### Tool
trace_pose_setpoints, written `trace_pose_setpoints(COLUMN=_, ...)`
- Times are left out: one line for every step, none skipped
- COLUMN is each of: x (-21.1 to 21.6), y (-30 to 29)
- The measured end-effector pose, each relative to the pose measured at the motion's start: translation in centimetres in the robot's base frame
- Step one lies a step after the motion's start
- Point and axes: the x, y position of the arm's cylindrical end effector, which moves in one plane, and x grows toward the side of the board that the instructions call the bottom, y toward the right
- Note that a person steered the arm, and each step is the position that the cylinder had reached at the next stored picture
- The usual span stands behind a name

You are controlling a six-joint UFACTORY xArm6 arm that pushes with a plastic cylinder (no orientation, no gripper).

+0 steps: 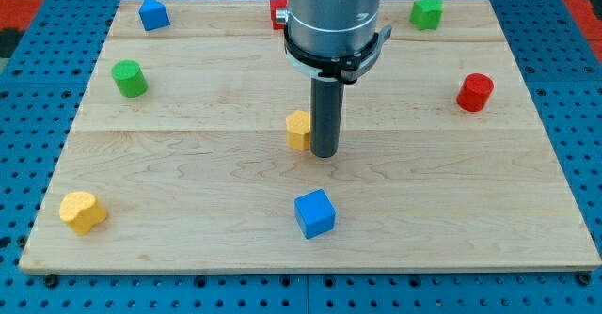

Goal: Move the yellow hexagon to the center of the board

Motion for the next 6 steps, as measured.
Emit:
trace_pose_setpoints(x=1.0, y=-1.2)
trace_pose_setpoints(x=-1.8, y=-5.9)
trace_pose_setpoints(x=-6.4, y=-4.7)
trace_pose_setpoints(x=-7.0, y=-3.8)
trace_pose_setpoints(x=-7.2, y=4.5)
trace_pose_setpoints(x=-12.0, y=8.5)
